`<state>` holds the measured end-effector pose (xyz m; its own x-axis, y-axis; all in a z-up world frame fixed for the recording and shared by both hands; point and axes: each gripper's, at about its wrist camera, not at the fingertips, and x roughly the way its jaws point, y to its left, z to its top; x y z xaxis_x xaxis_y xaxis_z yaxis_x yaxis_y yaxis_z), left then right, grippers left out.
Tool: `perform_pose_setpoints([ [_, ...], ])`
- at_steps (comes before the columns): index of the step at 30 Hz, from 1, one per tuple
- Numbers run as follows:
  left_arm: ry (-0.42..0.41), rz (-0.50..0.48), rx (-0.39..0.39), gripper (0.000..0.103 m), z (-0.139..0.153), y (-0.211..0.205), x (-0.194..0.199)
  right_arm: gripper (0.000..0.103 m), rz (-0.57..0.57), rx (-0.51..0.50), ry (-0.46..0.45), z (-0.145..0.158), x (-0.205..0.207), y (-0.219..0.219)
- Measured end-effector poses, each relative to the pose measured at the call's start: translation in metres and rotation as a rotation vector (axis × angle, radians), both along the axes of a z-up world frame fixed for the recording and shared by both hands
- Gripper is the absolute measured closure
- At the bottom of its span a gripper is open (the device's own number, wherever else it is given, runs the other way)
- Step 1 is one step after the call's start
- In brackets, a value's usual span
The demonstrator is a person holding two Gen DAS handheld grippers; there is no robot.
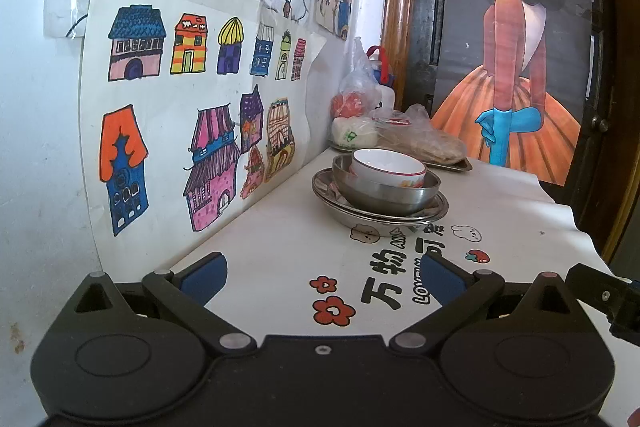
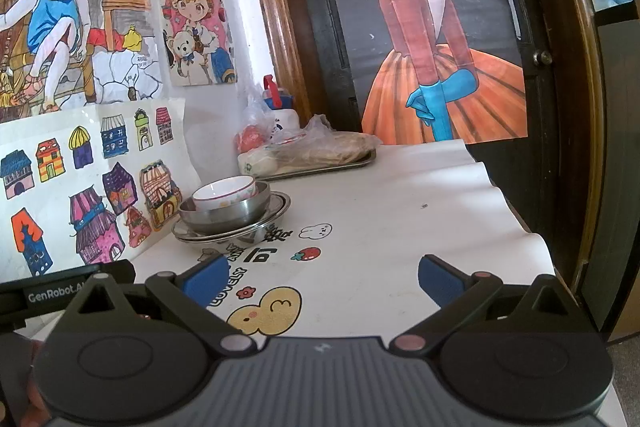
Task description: Organize plates and bowls
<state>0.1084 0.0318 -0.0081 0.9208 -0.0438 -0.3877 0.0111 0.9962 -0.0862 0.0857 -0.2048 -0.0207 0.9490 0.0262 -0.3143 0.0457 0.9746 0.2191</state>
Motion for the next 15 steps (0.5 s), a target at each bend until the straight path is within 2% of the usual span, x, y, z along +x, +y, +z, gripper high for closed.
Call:
perform_pose_setpoints([
  [15, 0.000, 0.001, 0.001, 0.001, -0.0003, 0.0000, 0.0007, 0.000, -0.010, 0.006, -0.001, -0.0008, 0.0003, -0.0022],
])
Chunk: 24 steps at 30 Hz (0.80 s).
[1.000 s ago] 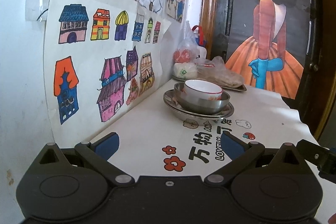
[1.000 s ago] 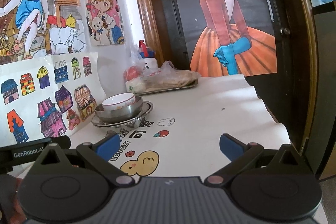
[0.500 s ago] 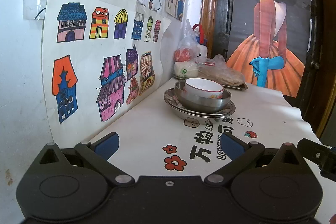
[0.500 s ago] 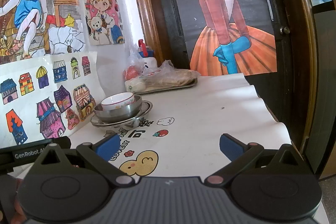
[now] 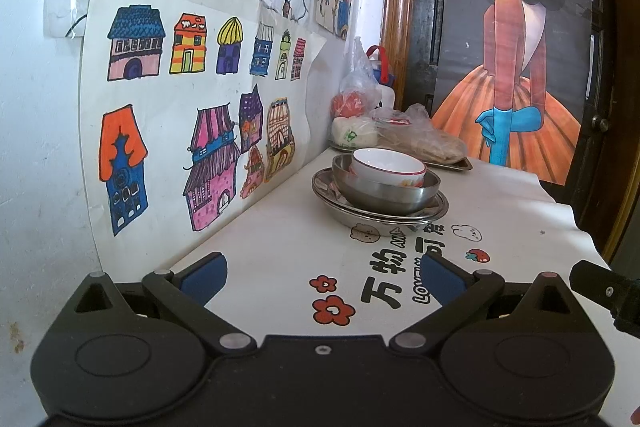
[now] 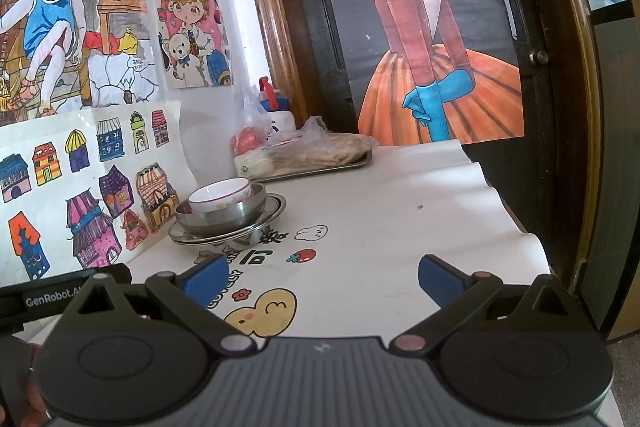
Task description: Organize plates and bowls
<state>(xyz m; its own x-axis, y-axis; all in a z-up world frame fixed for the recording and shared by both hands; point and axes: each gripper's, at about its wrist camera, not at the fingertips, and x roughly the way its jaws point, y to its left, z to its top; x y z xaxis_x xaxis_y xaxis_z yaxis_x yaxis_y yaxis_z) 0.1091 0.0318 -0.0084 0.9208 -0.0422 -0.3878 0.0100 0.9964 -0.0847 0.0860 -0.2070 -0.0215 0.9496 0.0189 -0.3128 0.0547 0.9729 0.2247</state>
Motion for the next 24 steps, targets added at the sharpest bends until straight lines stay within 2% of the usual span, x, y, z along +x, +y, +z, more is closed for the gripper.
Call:
perform_pose_setpoints([
  [24, -0.003, 0.001, 0.002, 0.001, 0.0008, 0.0002, -0.0011, 0.000, -0.003, -0.007, -0.003, 0.0021, 0.0008, -0.0018],
])
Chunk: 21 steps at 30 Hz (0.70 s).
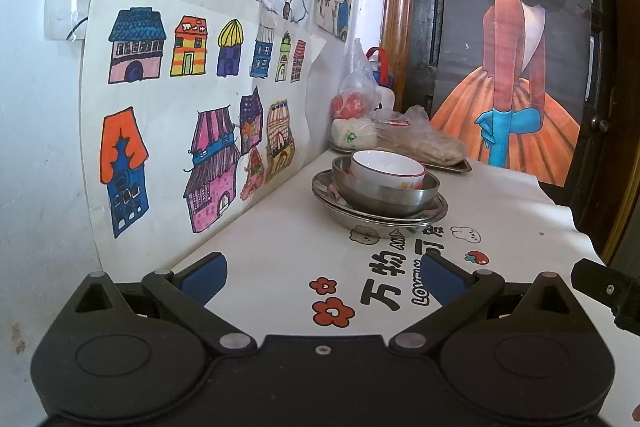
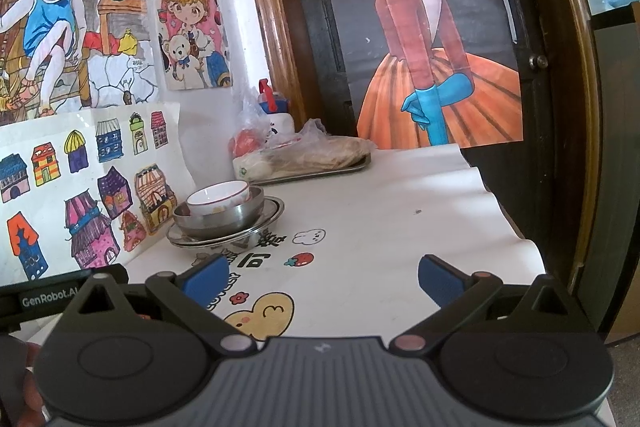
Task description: Organize plates and bowls
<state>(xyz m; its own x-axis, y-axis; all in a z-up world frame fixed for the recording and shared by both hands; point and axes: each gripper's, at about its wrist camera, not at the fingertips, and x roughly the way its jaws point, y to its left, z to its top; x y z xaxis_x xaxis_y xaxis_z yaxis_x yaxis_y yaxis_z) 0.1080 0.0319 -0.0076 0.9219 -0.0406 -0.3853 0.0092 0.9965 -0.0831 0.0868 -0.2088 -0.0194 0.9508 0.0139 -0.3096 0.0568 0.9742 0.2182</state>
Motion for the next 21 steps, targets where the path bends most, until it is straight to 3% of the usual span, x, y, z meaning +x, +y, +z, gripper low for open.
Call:
perform_pose_setpoints([
  [21, 0.010, 0.001, -0.005, 0.001, -0.0018, -0.0004, 0.0010, 0.000, 0.011, -0.009, 0.013, -0.0022, 0.0027, 0.0020],
])
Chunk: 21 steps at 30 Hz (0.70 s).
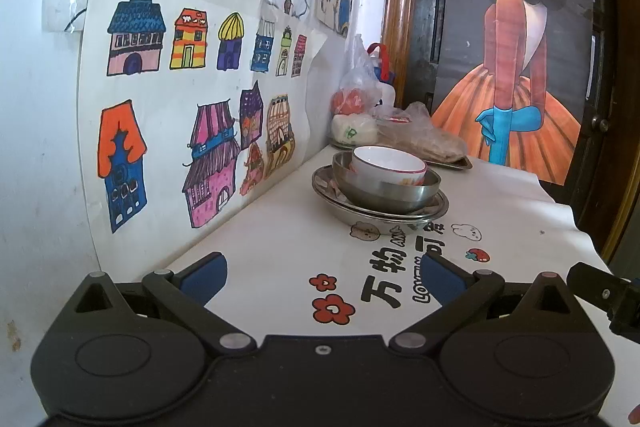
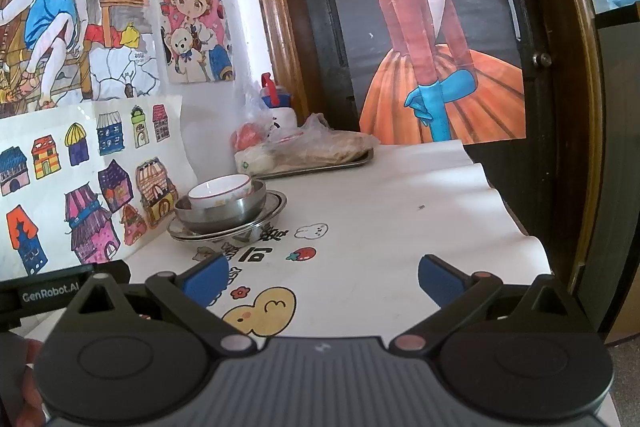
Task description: Organize plates and bowls
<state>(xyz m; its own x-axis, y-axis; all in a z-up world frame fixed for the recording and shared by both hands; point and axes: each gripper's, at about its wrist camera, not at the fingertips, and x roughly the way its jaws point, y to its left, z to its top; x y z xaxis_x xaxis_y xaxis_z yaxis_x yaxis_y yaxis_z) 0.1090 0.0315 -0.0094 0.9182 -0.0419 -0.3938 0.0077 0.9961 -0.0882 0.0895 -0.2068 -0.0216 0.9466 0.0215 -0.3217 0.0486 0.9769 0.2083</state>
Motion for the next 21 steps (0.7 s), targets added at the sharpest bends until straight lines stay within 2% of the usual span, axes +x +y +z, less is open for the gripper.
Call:
perform_pose_setpoints([
  [12, 0.000, -0.008, -0.003, 0.001, 0.0007, -0.0002, 0.0005, 0.000, -0.003, -0.006, 0.006, -0.0007, 0.0012, 0.0002],
  [17, 0.000, -0.005, 0.026, 0.001, 0.0023, -0.0042, -0.0007, 0.000, 0.000, -0.010, 0.007, -0.0012, 0.0021, 0.0010],
  [21, 0.002, -0.014, 0.007, 0.001, 0.0026, -0.0024, -0.0006, 0.000, 0.003, -0.012, 0.009, -0.0025, 0.0027, 0.0020],
])
